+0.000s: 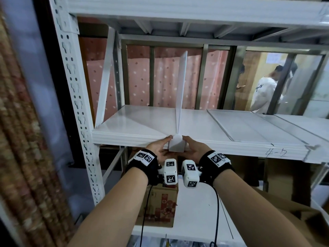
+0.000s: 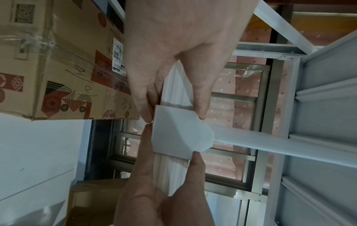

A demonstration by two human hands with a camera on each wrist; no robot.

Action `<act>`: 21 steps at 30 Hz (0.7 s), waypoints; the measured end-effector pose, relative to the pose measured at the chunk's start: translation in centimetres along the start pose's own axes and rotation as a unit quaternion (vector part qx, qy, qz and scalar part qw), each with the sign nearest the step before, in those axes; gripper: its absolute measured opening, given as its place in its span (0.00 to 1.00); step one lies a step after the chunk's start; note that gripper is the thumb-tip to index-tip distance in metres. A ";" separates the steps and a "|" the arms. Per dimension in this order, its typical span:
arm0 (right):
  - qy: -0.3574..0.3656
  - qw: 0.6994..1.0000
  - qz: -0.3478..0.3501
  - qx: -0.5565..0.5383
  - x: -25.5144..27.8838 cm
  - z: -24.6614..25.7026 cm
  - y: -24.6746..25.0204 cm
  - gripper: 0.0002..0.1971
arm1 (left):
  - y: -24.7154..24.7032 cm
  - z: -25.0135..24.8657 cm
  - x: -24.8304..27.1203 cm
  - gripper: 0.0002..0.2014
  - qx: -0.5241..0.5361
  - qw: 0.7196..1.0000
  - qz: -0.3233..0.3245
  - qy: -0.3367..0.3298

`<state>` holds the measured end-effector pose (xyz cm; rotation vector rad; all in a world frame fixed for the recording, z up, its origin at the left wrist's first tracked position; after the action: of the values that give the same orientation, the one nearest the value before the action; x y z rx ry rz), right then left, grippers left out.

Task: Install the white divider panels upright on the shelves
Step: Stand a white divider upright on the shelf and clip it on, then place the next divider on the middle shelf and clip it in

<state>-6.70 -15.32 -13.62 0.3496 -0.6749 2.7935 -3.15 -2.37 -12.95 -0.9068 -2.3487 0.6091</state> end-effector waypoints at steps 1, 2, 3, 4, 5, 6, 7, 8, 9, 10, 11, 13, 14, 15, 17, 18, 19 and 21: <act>0.004 1.000 -0.001 -0.005 -0.1 0.0 0.0 0.12 | -0.1 0.0 -0.1 0.16 0.000 1.000 0.002 -0.001; 0.008 1.000 0.008 0.002 -0.1 -0.1 -0.1 0.12 | -0.1 0.1 -0.1 0.17 0.000 1.000 0.004 -0.002; 0.010 1.000 0.016 0.002 -0.5 -0.1 0.0 0.13 | -0.2 0.1 -0.2 0.17 0.003 1.000 0.008 -0.005; 0.009 1.000 0.016 -0.001 -0.6 -0.2 -0.1 0.14 | -0.1 0.0 -0.1 0.16 0.004 1.000 0.009 -0.009; 0.002 1.000 0.021 -0.006 -0.6 -0.3 -0.1 0.14 | 0.0 0.0 -0.1 0.16 0.007 1.000 0.010 -0.010; -0.001 1.000 0.020 -0.014 -0.5 -0.2 -0.1 0.14 | -0.1 0.0 -0.1 0.16 0.008 1.000 0.011 -0.009; 0.003 1.000 0.010 -0.029 -0.5 0.0 0.1 0.15 | -0.1 0.0 -0.1 0.15 0.005 1.000 0.010 -0.009; 0.001 0.999 0.001 -0.044 -0.6 0.0 0.3 0.17 | 0.0 -0.1 -0.2 0.15 0.002 1.000 0.010 -0.011; -0.004 0.999 -0.005 -0.053 -0.6 -0.1 0.5 0.19 | 0.0 -0.1 -0.2 0.16 -0.002 1.000 0.009 -0.011; -0.007 0.999 -0.003 -0.049 -0.5 -0.2 0.5 0.22 | -0.1 -0.1 -0.2 0.17 -0.004 1.000 0.009 -0.009; -0.007 0.999 0.006 -0.040 -0.7 -0.2 0.6 0.23 | -0.2 -0.1 -0.2 0.17 -0.008 1.000 0.009 -0.008; 0.000 1.000 0.014 -0.002 -0.4 -0.1 0.4 0.19 | -0.3 -0.1 -0.1 0.15 -0.025 1.000 0.008 -0.014; -0.006 1.000 0.016 0.008 -0.2 -0.1 0.4 0.16 | -0.3 0.1 0.1 0.16 -0.031 0.999 0.006 -0.018; -0.014 1.000 0.012 0.008 0.2 -0.1 0.5 0.14 | -0.2 0.3 0.2 0.17 -0.043 0.999 0.001 -0.020; -0.016 1.000 0.007 0.017 1.0 -0.2 0.7 0.14 | 0.0 1.2 -0.3 0.21 -0.068 0.997 0.004 -0.023; -0.027 0.999 0.018 0.026 1.3 -0.4 0.8 0.15 | 0.2 1.9 -0.7 0.24 -0.071 0.997 0.013 -0.018; -0.046 0.997 0.031 0.050 1.8 -0.7 1.2 0.18 | 0.3 3.0 -1.2 0.28 -0.073 0.997 0.021 0.000; -0.101 0.986 0.047 0.123 2.9 -1.4 2.7 0.22 | 0.2 5.7 -2.1 0.33 -0.093 0.993 0.034 0.061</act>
<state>-10.50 -16.50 -15.12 0.6714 -0.3936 2.9647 -5.36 -4.90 -18.02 -1.0795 -2.2986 0.3533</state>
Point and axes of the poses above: each hand's wrist, its own x-axis away from the middle knuckle, its own y-axis out of the back of the hand, z = x × y, the point moved 6 cm from there along -x, towards the middle knuckle, and after that the axes turned 14 degrees about z, right-handed, at the moved point
